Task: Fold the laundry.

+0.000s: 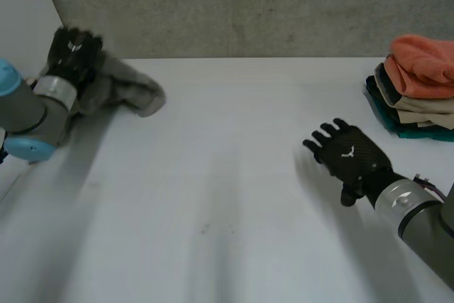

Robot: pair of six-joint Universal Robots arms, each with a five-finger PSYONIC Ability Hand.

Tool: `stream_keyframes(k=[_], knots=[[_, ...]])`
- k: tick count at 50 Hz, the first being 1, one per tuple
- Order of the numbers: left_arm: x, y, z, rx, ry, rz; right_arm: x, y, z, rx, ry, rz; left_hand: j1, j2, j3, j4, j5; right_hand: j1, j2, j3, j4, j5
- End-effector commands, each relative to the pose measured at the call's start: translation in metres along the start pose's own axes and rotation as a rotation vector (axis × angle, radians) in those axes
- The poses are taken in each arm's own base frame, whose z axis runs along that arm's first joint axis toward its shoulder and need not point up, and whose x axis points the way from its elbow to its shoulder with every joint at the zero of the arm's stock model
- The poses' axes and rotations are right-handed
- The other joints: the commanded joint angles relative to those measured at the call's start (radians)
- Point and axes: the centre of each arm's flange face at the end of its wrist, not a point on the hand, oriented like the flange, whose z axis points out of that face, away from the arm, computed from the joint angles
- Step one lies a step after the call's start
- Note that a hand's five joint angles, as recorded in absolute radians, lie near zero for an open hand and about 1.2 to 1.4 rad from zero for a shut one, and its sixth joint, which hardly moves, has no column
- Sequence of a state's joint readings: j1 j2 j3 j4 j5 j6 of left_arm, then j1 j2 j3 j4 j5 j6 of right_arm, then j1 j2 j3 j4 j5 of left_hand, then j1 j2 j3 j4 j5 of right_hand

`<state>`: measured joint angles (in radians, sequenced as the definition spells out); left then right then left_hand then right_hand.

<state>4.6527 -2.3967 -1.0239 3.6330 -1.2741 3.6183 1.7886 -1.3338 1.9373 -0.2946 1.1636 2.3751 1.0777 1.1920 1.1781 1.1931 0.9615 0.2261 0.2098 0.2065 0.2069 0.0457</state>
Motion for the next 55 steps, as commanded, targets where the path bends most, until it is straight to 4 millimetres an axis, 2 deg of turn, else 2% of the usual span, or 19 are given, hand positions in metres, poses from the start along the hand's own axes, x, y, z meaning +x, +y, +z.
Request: stream_keyframes(k=[1, 2, 5, 6, 9, 10, 14, 15, 16, 17, 20, 23, 27, 31, 35, 40, 46, 51, 55], knots=[[0.041, -0.125, -0.048, 0.172, 0.130, -0.268, 0.027, -0.004, 0.001, -0.008, 0.127, 0.081, 0.319, 0.204, 0.218, 0.203, 0.260, -0.052, -0.035, -0.032, -0.032, -0.046], [0.053, -0.141, -0.061, 0.185, 0.169, -0.318, 0.034, -0.005, 0.001, -0.009, 0.155, 0.113, 0.319, 0.204, 0.218, 0.203, 0.260, -0.052, -0.035, -0.032, -0.032, -0.046], [0.078, -0.152, -0.082, 0.172, 0.243, -0.373, 0.043, -0.005, 0.000, -0.011, 0.190, 0.155, 0.319, 0.204, 0.218, 0.203, 0.260, -0.052, -0.035, -0.032, -0.032, -0.046], [0.103, -0.155, -0.097, 0.153, 0.314, -0.394, 0.046, -0.005, 0.000, -0.010, 0.199, 0.174, 0.319, 0.204, 0.218, 0.203, 0.260, -0.052, -0.035, -0.032, -0.032, -0.046], [0.143, -0.163, -0.126, 0.141, 0.445, -0.416, 0.048, -0.005, -0.001, -0.007, 0.207, 0.188, 0.319, 0.204, 0.218, 0.203, 0.260, -0.052, -0.035, -0.032, -0.032, -0.046], [0.169, -0.165, -0.145, 0.134, 0.535, -0.427, 0.048, -0.005, -0.001, -0.008, 0.209, 0.190, 0.319, 0.204, 0.218, 0.203, 0.260, -0.052, -0.035, -0.032, -0.032, -0.046], [0.212, -0.155, -0.171, 0.091, 0.682, -0.440, 0.048, -0.005, -0.001, -0.008, 0.209, 0.189, 0.319, 0.204, 0.218, 0.203, 0.260, -0.052, -0.035, -0.032, -0.032, -0.046], [0.215, -0.154, -0.172, 0.087, 0.688, -0.439, 0.048, -0.005, -0.001, -0.007, 0.210, 0.188, 0.319, 0.204, 0.218, 0.203, 0.260, -0.052, -0.035, -0.032, -0.032, -0.046], [0.217, -0.152, -0.172, 0.080, 0.694, -0.437, 0.048, -0.005, 0.000, -0.009, 0.210, 0.189, 0.211, 0.097, 0.111, 0.096, 0.153, -0.052, -0.035, -0.032, -0.032, -0.046], [0.218, -0.153, -0.173, 0.080, 0.698, -0.436, 0.048, -0.005, 0.000, -0.009, 0.210, 0.189, -0.106, -0.221, -0.207, -0.222, -0.165, -0.052, -0.035, -0.032, -0.032, -0.046], [0.211, -0.162, -0.172, 0.098, 0.686, -0.430, 0.049, -0.006, 0.000, -0.006, 0.208, 0.186, -0.618, -0.733, -0.719, -0.734, -0.677, -0.052, -0.035, -0.032, -0.032, -0.046], [0.202, -0.173, -0.171, 0.114, 0.674, -0.427, 0.050, -0.008, 0.000, 0.000, 0.208, 0.186, -0.861, -0.975, -0.961, -0.976, -0.919, -0.052, -0.035, -0.032, -0.032, -0.046], [0.172, -0.180, -0.168, 0.088, 0.612, -0.415, 0.057, -0.016, 0.003, 0.018, 0.211, 0.179, -0.844, -0.958, -0.944, -0.959, -0.902, -0.052, -0.035, -0.032, -0.032, -0.046], [0.127, -0.167, -0.168, -0.036, 0.465, -0.378, 0.061, -0.023, 0.000, -0.018, 0.181, 0.194, -0.841, -0.955, -0.941, -0.956, -0.899, -0.052, -0.035, -0.032, -0.032, -0.046], [0.111, -0.146, -0.180, -0.179, 0.394, -0.329, 0.053, -0.032, -0.008, -0.097, 0.089, 0.228, -0.841, -0.955, -0.941, -0.956, -0.899, -0.052, -0.035, -0.032, -0.032, -0.046], [0.103, -0.110, -0.202, -0.381, 0.359, -0.268, 0.027, -0.043, -0.023, -0.193, -0.071, 0.271, -0.805, -0.920, -0.906, -0.921, -0.864, -0.052, -0.035, -0.032, -0.032, -0.046], [0.106, -0.091, -0.225, -0.485, 0.387, -0.242, 0.002, -0.057, -0.028, -0.165, -0.162, 0.255, -0.729, -0.843, -0.830, -0.845, -0.787, 0.035, 0.051, 0.055, 0.054, 0.041], [0.105, -0.080, -0.234, -0.534, 0.385, -0.250, 0.009, -0.065, -0.011, -0.146, -0.157, 0.287, -0.729, -0.843, -0.830, -0.845, -0.787, 0.067, 0.083, 0.087, 0.086, 0.073], [0.100, -0.081, -0.235, -0.525, 0.378, -0.258, 0.018, -0.069, 0.006, -0.187, -0.183, 0.364, -0.720, -0.835, -0.821, -0.836, -0.779, 0.149, 0.166, 0.169, 0.168, 0.155]])
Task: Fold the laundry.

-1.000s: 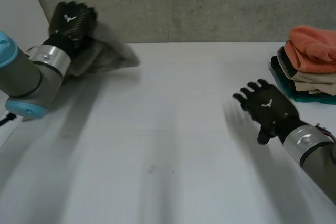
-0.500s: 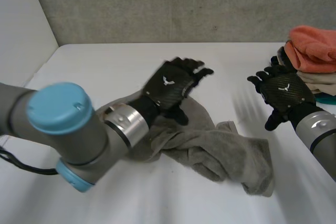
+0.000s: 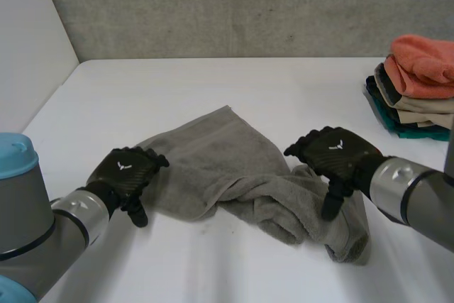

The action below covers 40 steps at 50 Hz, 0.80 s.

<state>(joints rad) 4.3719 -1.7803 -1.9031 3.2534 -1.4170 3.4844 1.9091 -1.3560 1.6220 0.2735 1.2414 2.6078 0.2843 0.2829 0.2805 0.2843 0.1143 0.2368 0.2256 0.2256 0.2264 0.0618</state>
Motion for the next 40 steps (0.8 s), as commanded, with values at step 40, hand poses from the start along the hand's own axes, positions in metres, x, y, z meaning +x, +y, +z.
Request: stream_keyframes(k=[40], knots=[[-0.007, -0.010, -0.008, 0.086, 0.009, -0.068, 0.028, -0.094, 0.010, 0.228, -0.065, 0.007, -0.029, -0.028, -0.026, -0.029, -0.034, 1.159, 1.171, 1.171, 1.170, 1.160]])
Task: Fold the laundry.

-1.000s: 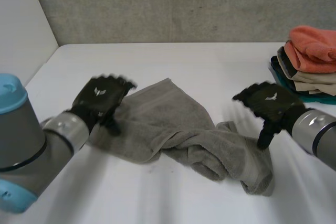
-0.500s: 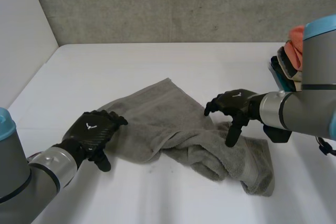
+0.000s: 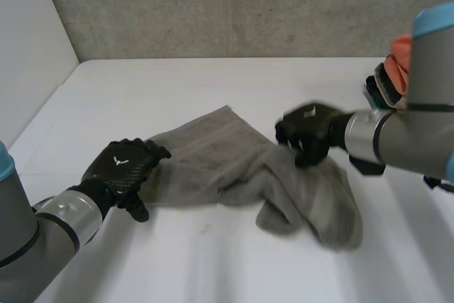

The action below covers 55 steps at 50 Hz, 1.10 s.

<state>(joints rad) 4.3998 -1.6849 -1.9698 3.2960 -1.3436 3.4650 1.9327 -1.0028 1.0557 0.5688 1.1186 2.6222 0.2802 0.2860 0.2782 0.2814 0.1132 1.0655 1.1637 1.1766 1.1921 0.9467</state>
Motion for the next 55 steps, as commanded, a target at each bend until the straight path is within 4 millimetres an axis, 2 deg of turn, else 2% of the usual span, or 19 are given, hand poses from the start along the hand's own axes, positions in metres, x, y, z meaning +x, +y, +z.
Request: stream_keyframes(k=[1, 6, 7, 10, 14, 22, 25, 26, 27, 28, 32, 33, 39, 41, 44, 48, 52, 53, 55], knots=[[-0.007, -0.002, 0.008, 0.004, -0.016, -0.062, -0.004, -0.058, -0.052, 0.243, 0.102, -0.045, -0.026, -0.031, -0.024, -0.027, -0.033, 0.331, 0.233, 0.220, 0.204, 0.275], [-0.015, 0.004, 0.022, -0.014, -0.030, -0.146, -0.016, -0.074, -0.083, 0.308, 0.121, -0.058, -0.026, -0.031, -0.024, -0.027, -0.033, 0.331, 0.233, 0.220, 0.204, 0.275], [-0.014, 0.006, 0.027, -0.024, -0.023, -0.167, -0.025, -0.079, -0.089, 0.330, 0.109, -0.068, -0.026, -0.031, -0.024, -0.027, -0.033, 0.331, 0.233, 0.220, 0.204, 0.275], [-0.013, 0.011, 0.034, -0.040, -0.014, -0.184, -0.039, -0.085, -0.094, 0.352, 0.085, -0.079, -0.026, -0.031, -0.024, -0.027, -0.033, 0.331, 0.233, 0.220, 0.204, 0.275], [-0.017, 0.018, 0.056, -0.043, -0.024, -0.187, -0.059, -0.094, -0.105, 0.389, 0.050, -0.097, 0.007, 0.001, 0.009, 0.005, -0.001, 0.331, 0.233, 0.220, 0.204, 0.275], [-0.016, 0.030, 0.082, -0.044, -0.022, -0.211, -0.061, -0.109, -0.135, 0.476, 0.082, -0.058, 0.180, 0.174, 0.182, 0.178, 0.172, 0.331, 0.233, 0.220, 0.204, 0.275], [-0.007, 0.031, 0.083, -0.048, 0.002, -0.217, -0.061, -0.112, -0.142, 0.506, 0.092, -0.051, 0.449, 0.443, 0.451, 0.448, 0.441, 0.331, 0.233, 0.220, 0.204, 0.275], [-0.001, 0.031, 0.082, -0.050, 0.017, -0.219, -0.061, -0.112, -0.142, 0.513, 0.096, -0.053, 0.784, 0.779, 0.786, 0.783, 0.777, 0.331, 0.233, 0.220, 0.204, 0.275], [0.001, 0.030, 0.082, -0.049, 0.021, -0.220, -0.061, -0.112, -0.143, 0.515, 0.097, -0.055, 1.017, 1.011, 1.019, 1.016, 1.010, 0.331, 0.233, 0.220, 0.204, 0.275], [0.001, 0.029, 0.081, -0.046, 0.023, -0.220, -0.061, -0.111, -0.142, 0.517, 0.101, -0.055, 1.115, 1.109, 1.117, 1.114, 1.108, 0.331, 0.233, 0.220, 0.204, 0.275], [-0.006, 0.007, 0.071, 0.018, -0.007, -0.209, -0.054, -0.110, -0.137, 0.520, 0.147, -0.070, 1.116, 1.110, 1.118, 1.115, 1.109, 0.331, 0.233, 0.220, 0.204, 0.275], [-0.011, -0.012, 0.061, 0.074, -0.027, -0.199, -0.044, -0.107, -0.134, 0.510, 0.192, -0.079, 1.116, 1.110, 1.118, 1.115, 1.109, 0.331, 0.233, 0.220, 0.204, 0.275], [-0.035, -0.071, 0.015, 0.270, -0.108, -0.158, 0.002, -0.085, -0.127, 0.369, 0.351, -0.160, 1.116, 1.110, 1.118, 1.115, 1.109, 0.331, 0.233, 0.220, 0.204, 0.275], [-0.046, -0.092, -0.004, 0.346, -0.149, -0.140, 0.008, -0.076, -0.123, 0.299, 0.364, -0.204, 1.116, 1.110, 1.118, 1.115, 1.109, 0.331, 0.233, 0.220, 0.204, 0.275], [-0.054, -0.104, -0.018, 0.387, -0.179, -0.126, 0.006, -0.065, -0.117, 0.222, 0.341, -0.238, 1.116, 1.110, 1.118, 1.115, 1.109, 0.331, 0.233, 0.220, 0.204, 0.275], [-0.060, -0.103, -0.024, 0.344, -0.198, -0.123, 0.003, -0.047, -0.109, 0.112, 0.310, -0.289, 1.116, 1.110, 1.118, 1.115, 1.109, 0.331, 0.233, 0.220, 0.204, 0.275], [-0.065, -0.079, -0.006, 0.210, -0.189, -0.098, 0.002, -0.029, -0.097, 0.023, 0.293, -0.336, 1.116, 1.110, 1.118, 1.115, 1.109, 0.331, 0.233, 0.220, 0.204, 0.275], [-0.065, -0.066, 0.006, 0.155, -0.180, -0.067, 0.000, -0.022, -0.088, -0.008, 0.273, -0.347, 1.116, 1.110, 1.118, 1.115, 1.109, 0.331, 0.233, 0.220, 0.204, 0.275], [-0.064, -0.056, 0.018, 0.113, -0.167, -0.024, -0.001, -0.014, -0.077, -0.043, 0.256, -0.351, 1.116, 1.110, 1.118, 1.115, 1.109, 0.331, 0.233, 0.220, 0.204, 0.275]])
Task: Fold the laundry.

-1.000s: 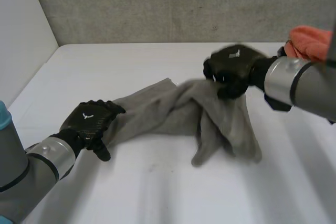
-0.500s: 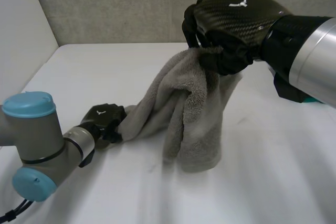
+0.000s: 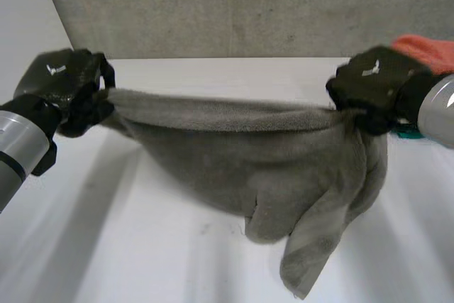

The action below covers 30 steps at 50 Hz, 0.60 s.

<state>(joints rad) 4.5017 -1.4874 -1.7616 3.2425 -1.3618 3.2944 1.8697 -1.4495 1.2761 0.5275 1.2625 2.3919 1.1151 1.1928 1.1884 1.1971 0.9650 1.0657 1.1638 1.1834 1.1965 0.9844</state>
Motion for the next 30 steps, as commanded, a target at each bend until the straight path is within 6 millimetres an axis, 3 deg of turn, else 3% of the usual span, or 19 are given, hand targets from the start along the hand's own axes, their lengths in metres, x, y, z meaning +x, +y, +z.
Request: stream_keyframes(k=[1, 4, 5, 6, 8, 9, 10, 12, 13, 16, 19, 22, 26, 30], knots=[[0.000, 0.055, 0.027, -0.206, 0.045, 0.127, -0.028, 0.033, 0.032, -0.138, -0.092, -0.071, 0.281, 0.203, 0.208, 0.199, 0.257, 0.331, 0.232, 0.213, 0.200, 0.237], [-0.004, 0.072, 0.052, -0.237, 0.054, 0.208, -0.028, 0.041, 0.053, -0.151, -0.063, -0.085, 0.281, 0.203, 0.208, 0.199, 0.257, 0.331, 0.232, 0.213, 0.200, 0.237], [-0.004, 0.073, 0.060, -0.232, 0.057, 0.222, -0.024, 0.046, 0.069, -0.151, -0.019, -0.096, 0.281, 0.203, 0.208, 0.199, 0.257, 0.331, 0.232, 0.213, 0.200, 0.237], [-0.007, 0.070, 0.078, -0.206, 0.048, 0.237, -0.022, 0.048, 0.078, -0.147, 0.011, -0.105, 0.281, 0.203, 0.208, 0.199, 0.257, 0.331, 0.232, 0.213, 0.200, 0.237], [-0.009, 0.060, 0.096, -0.152, 0.038, 0.242, -0.006, 0.041, 0.101, -0.091, 0.145, -0.135, 0.281, 0.203, 0.208, 0.199, 0.257, 0.331, 0.232, 0.213, 0.200, 0.237], [-0.010, 0.049, 0.107, -0.105, 0.030, 0.246, 0.002, 0.036, 0.107, -0.062, 0.198, -0.142, 0.281, 0.203, 0.208, 0.199, 0.257, 0.331, 0.232, 0.213, 0.200, 0.237], [-0.011, 0.014, 0.129, 0.048, 0.003, 0.253, 0.022, 0.017, 0.119, 0.039, 0.336, -0.160, 0.281, 0.203, 0.208, 0.199, 0.257, 0.331, 0.232, 0.213, 0.200, 0.237], [-0.014, -0.015, 0.139, 0.176, -0.029, 0.252, 0.046, -0.008, 0.124, 0.181, 0.492, -0.174, 0.281, 0.203, 0.208, 0.199, 0.257, 0.331, 0.232, 0.213, 0.200, 0.237], [-0.020, -0.043, 0.147, 0.316, -0.071, 0.242, 0.051, -0.014, 0.124, 0.226, 0.535, -0.177, 0.281, 0.203, 0.208, 0.199, 0.257, 0.331, 0.232, 0.213, 0.200, 0.237], [-0.023, -0.073, 0.150, 0.507, -0.102, 0.204, 0.072, -0.040, 0.117, 0.403, 0.698, -0.191, 0.281, 0.203, 0.208, 0.199, 0.257, 0.331, 0.232, 0.213, 0.200, 0.237], [-0.025, -0.091, 0.145, 0.614, -0.114, 0.180, 0.070, -0.048, 0.106, 0.458, 0.733, -0.195, 0.281, 0.203, 0.208, 0.199, 0.257, 0.331, 0.232, 0.213, 0.200, 0.237], [-0.024, -0.085, 0.135, 0.582, -0.106, 0.166, 0.059, -0.044, 0.104, 0.442, 0.702, -0.191, 0.281, 0.203, 0.208, 0.199, 0.257, 0.331, 0.232, 0.213, 0.200, 0.237], [-0.017, -0.053, 0.126, 0.485, -0.079, 0.156, 0.037, -0.029, 0.108, 0.404, 0.619, -0.132, 0.281, 0.203, 0.208, 0.199, 0.257, 0.331, 0.232, 0.213, 0.200, 0.237], [-0.008, -0.026, 0.119, 0.400, -0.056, 0.140, 0.022, -0.013, 0.111, 0.353, 0.504, -0.006, 0.281, 0.203, 0.208, 0.199, 0.257, -0.429, -0.527, -0.547, -0.560, -0.523]])
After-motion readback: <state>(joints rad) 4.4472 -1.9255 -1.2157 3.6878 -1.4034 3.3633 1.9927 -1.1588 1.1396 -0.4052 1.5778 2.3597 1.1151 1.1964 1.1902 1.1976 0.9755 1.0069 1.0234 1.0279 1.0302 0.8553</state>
